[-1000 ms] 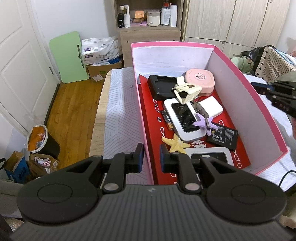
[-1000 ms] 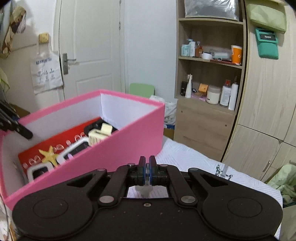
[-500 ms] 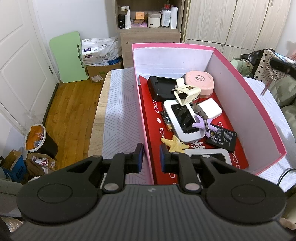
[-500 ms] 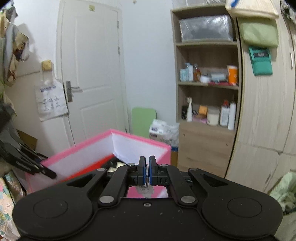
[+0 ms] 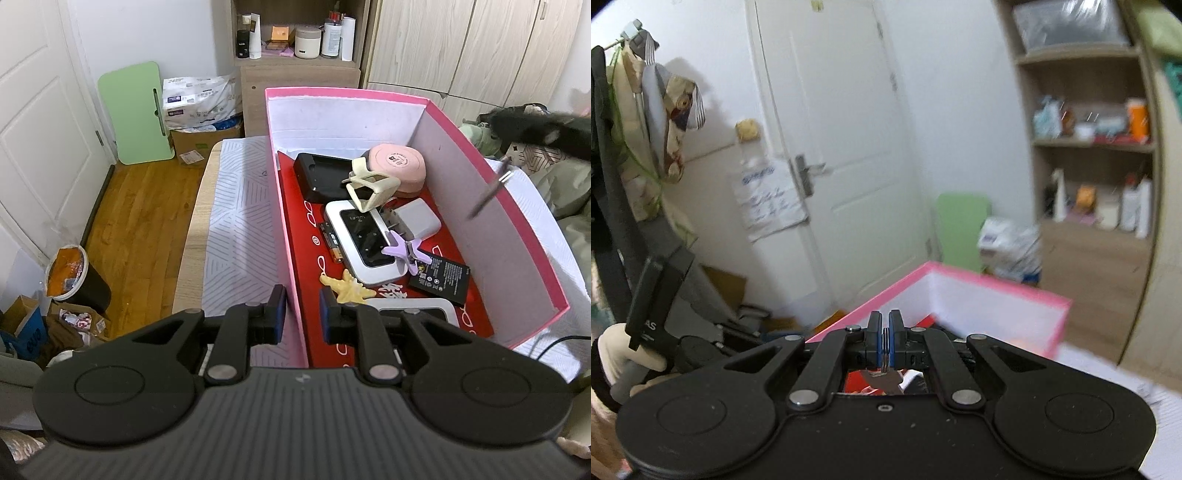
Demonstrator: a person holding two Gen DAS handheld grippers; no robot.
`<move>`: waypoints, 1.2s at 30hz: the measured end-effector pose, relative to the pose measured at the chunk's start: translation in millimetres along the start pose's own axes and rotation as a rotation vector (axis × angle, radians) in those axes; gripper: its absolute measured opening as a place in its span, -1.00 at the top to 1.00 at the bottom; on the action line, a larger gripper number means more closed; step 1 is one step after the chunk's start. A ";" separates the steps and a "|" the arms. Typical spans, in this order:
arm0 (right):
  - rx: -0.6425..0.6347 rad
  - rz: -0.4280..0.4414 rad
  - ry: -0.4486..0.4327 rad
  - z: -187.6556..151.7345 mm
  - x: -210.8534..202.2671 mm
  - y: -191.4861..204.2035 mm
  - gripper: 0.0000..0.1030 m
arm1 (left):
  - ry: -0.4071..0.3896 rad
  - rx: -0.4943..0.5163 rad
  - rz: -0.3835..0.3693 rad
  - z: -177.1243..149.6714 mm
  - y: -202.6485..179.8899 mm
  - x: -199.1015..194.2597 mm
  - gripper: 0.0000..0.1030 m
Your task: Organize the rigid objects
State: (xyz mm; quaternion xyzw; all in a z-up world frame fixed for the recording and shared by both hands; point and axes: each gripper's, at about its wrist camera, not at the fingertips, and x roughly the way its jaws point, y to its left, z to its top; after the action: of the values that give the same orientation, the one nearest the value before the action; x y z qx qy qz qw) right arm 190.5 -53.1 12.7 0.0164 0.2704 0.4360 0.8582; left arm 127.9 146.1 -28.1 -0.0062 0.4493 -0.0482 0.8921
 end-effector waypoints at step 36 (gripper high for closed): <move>0.184 -0.118 0.120 -15.3 5.5 -11.4 0.20 | -0.057 -0.061 -0.004 1.6 8.5 -20.7 0.54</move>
State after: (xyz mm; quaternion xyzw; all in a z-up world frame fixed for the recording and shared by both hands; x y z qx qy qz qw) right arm 194.2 -59.2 -5.9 0.0532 0.3605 0.3582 0.8596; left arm 117.6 156.5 -11.1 -0.0354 0.4252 -0.0361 0.9037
